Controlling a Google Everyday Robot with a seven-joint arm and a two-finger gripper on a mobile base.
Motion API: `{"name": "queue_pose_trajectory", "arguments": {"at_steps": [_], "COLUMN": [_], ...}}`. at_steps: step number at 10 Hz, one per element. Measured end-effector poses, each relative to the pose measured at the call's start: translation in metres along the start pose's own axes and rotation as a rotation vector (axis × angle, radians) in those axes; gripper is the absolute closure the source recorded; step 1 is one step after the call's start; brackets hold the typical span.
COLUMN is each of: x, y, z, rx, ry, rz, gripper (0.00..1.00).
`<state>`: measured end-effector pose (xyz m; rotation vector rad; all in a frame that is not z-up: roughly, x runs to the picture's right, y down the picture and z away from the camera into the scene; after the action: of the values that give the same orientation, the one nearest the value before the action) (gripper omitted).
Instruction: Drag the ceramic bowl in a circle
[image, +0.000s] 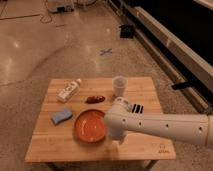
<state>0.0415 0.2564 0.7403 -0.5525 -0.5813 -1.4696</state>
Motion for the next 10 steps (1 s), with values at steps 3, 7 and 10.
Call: {"name": "queue_pose_trajectory", "arguments": {"at_steps": [3,7,10], "x": [0.023,0.048,0.054], "y": [-0.004,-0.013,-0.026], "z": [-0.008,-0.003,0.011], "rx": [-0.01,-0.021,-0.029], "ry": [0.009,0.013,-0.003], "rz": [-0.004,-0.01,-0.012], "gripper": [0.2,0.2,0.2]}}
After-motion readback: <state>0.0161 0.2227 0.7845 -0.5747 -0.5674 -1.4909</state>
